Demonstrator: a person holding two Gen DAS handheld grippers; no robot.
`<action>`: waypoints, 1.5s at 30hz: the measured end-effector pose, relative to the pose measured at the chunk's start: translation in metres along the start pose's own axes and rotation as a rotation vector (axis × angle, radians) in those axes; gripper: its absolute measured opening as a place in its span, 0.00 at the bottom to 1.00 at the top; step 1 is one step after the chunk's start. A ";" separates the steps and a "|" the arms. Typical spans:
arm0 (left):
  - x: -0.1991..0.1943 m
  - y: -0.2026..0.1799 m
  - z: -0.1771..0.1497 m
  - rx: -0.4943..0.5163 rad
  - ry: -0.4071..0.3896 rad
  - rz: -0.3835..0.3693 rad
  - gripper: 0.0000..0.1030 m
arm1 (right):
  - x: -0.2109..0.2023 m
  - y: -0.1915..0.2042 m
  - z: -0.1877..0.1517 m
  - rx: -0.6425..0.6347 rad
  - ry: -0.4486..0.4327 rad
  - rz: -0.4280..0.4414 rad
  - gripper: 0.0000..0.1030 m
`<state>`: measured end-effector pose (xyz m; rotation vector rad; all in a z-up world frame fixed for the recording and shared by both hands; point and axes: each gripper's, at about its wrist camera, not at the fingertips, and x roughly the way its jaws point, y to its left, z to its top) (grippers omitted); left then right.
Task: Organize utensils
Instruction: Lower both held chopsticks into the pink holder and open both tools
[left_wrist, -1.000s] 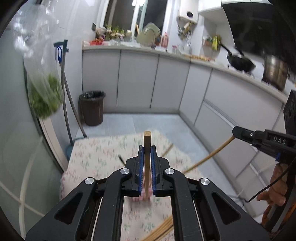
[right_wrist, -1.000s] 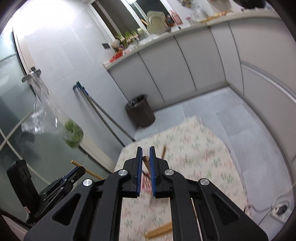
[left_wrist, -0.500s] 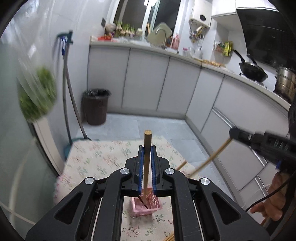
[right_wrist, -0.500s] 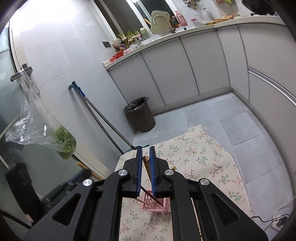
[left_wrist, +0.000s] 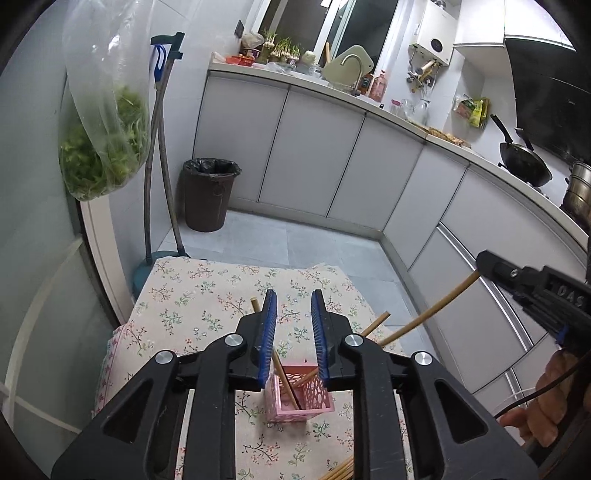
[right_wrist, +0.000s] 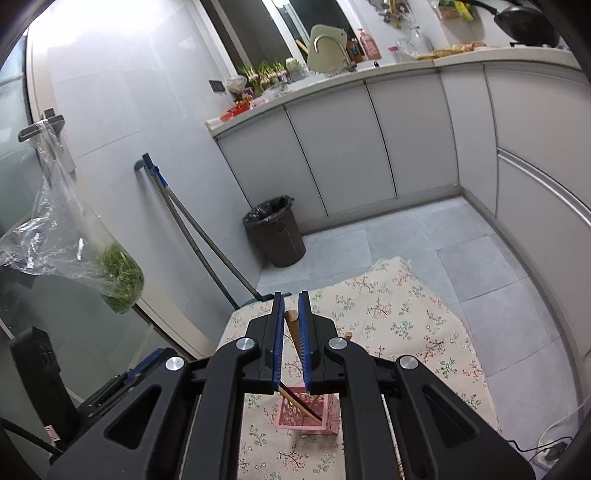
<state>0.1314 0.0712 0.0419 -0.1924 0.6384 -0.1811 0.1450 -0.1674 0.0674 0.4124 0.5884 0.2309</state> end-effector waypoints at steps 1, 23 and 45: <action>0.000 0.001 0.000 -0.001 0.004 0.004 0.19 | -0.001 0.001 0.000 -0.002 -0.002 0.000 0.08; -0.005 0.001 0.003 0.010 0.013 -0.012 0.24 | 0.004 0.020 -0.008 -0.052 -0.004 -0.009 0.08; -0.014 0.010 0.003 -0.013 -0.001 -0.002 0.32 | 0.032 0.015 -0.026 -0.050 0.029 -0.031 0.45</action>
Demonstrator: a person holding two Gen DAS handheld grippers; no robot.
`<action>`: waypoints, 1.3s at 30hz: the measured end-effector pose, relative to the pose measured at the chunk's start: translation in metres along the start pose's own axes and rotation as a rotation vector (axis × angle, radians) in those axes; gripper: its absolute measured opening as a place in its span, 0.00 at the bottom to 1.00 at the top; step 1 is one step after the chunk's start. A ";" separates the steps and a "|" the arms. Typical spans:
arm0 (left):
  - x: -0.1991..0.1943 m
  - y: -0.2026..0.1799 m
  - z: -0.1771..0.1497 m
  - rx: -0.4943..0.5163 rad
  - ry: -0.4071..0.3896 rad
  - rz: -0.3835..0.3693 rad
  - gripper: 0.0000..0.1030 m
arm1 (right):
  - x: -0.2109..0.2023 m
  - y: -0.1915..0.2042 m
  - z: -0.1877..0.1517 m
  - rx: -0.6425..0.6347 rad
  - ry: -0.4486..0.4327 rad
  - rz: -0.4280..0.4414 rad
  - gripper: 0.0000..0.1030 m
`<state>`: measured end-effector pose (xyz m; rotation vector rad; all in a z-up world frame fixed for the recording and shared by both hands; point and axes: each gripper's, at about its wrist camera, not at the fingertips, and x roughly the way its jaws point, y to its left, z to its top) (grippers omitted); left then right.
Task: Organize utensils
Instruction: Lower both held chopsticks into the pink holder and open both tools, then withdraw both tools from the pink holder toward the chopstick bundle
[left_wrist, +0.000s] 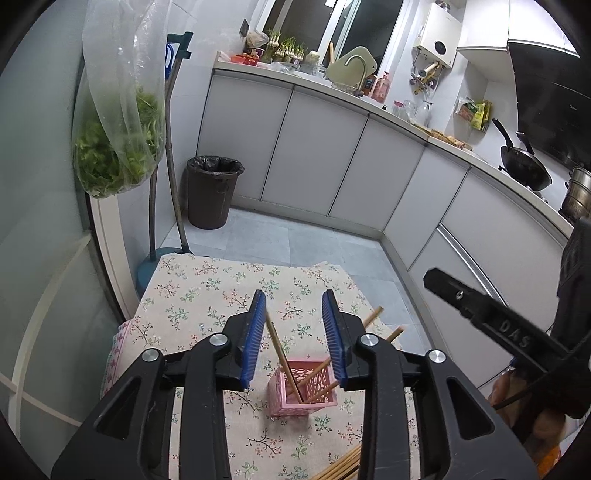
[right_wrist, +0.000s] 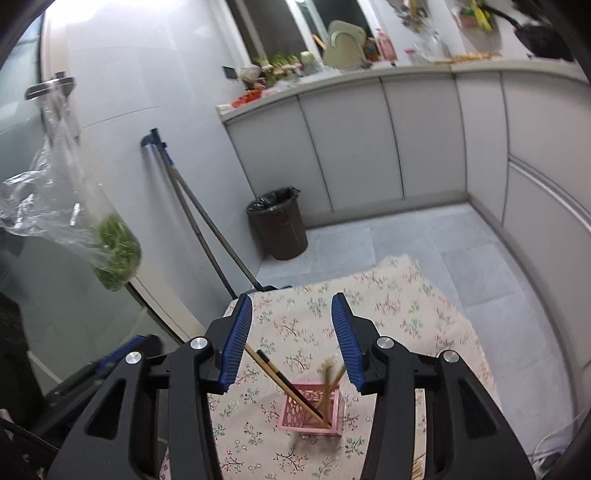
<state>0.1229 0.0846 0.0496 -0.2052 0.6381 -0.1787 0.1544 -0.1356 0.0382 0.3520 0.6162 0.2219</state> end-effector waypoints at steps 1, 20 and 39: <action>-0.001 0.000 0.000 -0.001 0.000 0.001 0.34 | 0.000 -0.001 -0.001 0.000 -0.002 -0.008 0.45; -0.009 -0.037 -0.028 0.097 -0.013 0.023 0.92 | -0.084 -0.004 -0.044 -0.281 -0.250 -0.227 0.92; 0.029 -0.077 -0.127 0.304 0.261 0.020 0.93 | -0.148 -0.084 -0.123 -0.095 -0.137 -0.358 0.94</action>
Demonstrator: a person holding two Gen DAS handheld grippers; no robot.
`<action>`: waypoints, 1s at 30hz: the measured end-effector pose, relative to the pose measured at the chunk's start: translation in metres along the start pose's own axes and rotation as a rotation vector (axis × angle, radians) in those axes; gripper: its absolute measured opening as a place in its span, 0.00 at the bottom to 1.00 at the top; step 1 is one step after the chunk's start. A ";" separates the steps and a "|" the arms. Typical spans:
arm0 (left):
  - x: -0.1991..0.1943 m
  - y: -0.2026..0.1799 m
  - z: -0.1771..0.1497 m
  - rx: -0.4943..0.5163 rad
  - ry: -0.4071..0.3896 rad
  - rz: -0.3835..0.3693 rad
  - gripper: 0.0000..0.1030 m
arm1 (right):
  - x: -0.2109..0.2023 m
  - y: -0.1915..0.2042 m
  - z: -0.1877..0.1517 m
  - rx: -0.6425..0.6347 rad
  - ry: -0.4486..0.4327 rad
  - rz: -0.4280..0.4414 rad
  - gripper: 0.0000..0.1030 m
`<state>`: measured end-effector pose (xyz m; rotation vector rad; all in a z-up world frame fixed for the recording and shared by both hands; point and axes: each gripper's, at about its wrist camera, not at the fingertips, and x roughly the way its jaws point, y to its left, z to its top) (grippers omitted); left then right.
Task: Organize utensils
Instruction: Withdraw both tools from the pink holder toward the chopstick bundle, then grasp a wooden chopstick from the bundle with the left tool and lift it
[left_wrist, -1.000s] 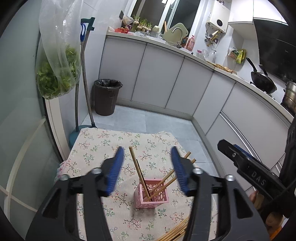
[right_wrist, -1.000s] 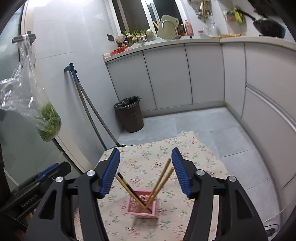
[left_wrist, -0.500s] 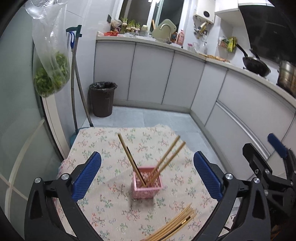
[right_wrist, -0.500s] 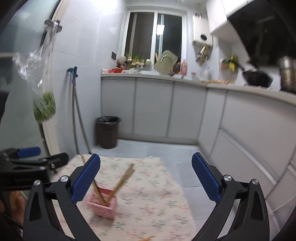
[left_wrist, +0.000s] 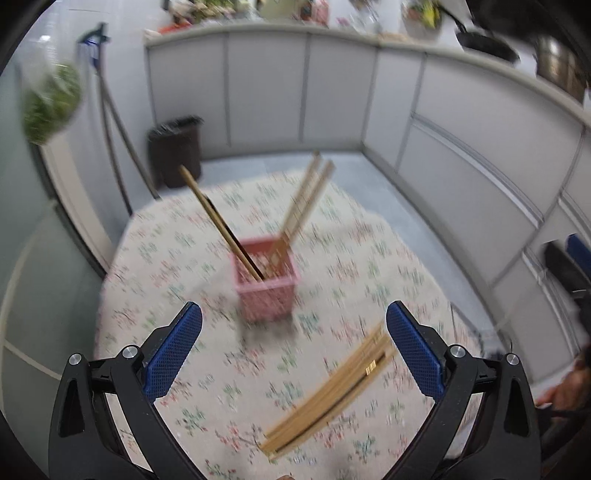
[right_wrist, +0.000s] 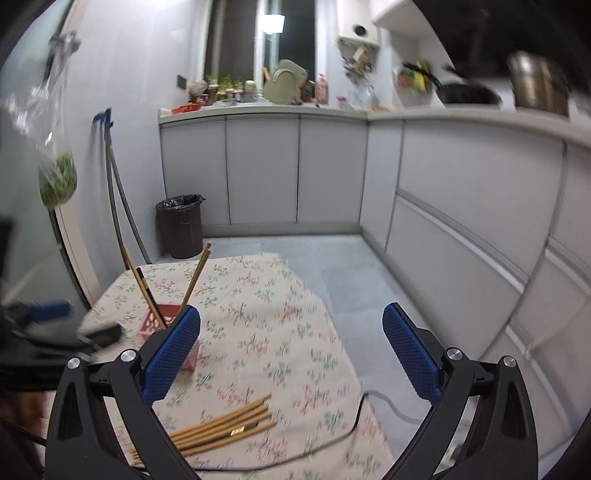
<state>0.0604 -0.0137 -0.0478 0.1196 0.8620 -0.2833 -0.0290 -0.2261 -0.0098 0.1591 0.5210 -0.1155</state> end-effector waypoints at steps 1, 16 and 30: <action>0.005 -0.004 -0.003 0.012 0.018 -0.005 0.93 | -0.004 -0.005 -0.003 0.025 0.016 0.012 0.94; 0.126 -0.073 -0.023 0.104 0.447 -0.123 0.93 | 0.084 -0.103 -0.110 0.477 0.654 -0.029 0.93; 0.227 -0.113 -0.010 0.073 0.620 -0.102 0.64 | 0.103 -0.119 -0.132 0.662 0.775 0.053 0.93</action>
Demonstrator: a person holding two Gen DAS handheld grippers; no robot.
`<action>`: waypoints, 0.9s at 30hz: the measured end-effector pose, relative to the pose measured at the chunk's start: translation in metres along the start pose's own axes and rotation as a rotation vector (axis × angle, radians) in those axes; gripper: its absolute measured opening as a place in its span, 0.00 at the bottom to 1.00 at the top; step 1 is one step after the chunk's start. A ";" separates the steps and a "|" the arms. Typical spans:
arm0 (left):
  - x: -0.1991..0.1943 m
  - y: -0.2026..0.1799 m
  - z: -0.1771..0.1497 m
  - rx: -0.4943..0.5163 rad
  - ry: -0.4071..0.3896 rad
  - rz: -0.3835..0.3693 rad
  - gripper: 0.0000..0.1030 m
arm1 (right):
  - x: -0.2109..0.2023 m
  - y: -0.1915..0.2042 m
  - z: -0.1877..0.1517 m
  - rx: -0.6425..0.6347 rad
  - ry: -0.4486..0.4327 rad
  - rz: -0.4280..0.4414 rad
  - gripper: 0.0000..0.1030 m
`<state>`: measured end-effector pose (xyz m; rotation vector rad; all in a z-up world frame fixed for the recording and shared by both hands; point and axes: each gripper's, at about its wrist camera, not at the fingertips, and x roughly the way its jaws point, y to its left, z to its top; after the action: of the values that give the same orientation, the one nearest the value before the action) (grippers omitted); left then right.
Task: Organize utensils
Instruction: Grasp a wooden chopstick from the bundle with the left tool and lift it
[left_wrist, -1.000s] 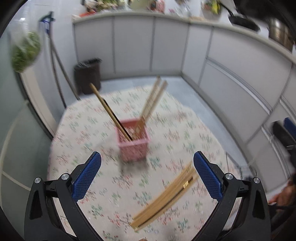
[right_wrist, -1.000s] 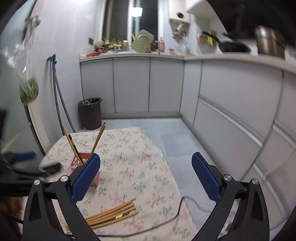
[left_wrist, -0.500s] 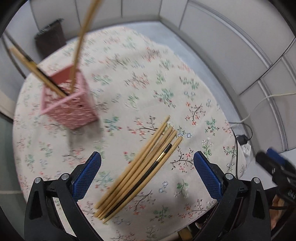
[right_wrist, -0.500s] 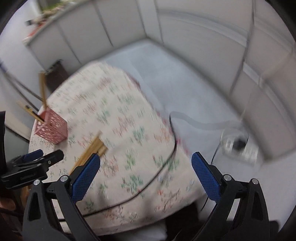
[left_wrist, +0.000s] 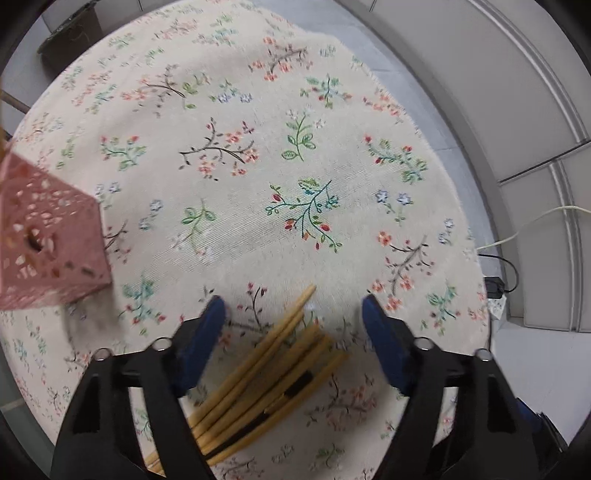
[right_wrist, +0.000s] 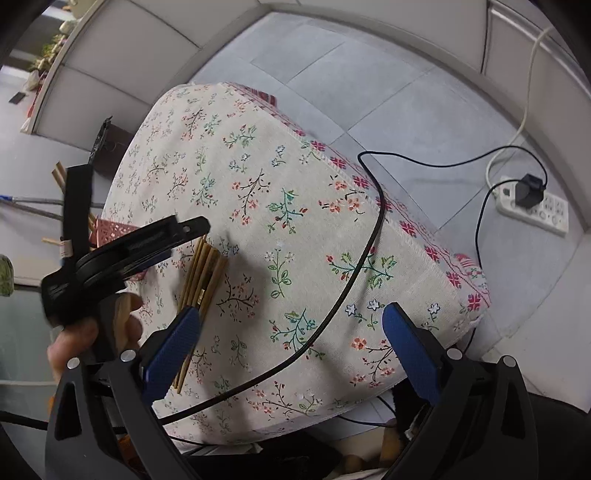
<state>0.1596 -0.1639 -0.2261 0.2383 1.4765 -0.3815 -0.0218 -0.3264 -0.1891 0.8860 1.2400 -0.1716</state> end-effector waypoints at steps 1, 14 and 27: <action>0.005 0.000 0.001 0.005 0.011 0.015 0.58 | 0.001 0.000 0.001 0.002 0.002 0.000 0.93; 0.000 0.035 -0.007 0.012 -0.016 0.066 0.13 | 0.016 0.005 0.006 0.005 0.038 -0.013 0.93; -0.035 0.087 -0.066 -0.056 -0.115 0.068 0.10 | 0.032 0.028 0.009 -0.042 0.035 -0.055 0.93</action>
<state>0.1309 -0.0552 -0.2034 0.2182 1.3604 -0.2937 0.0124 -0.3028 -0.2027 0.8215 1.2968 -0.1741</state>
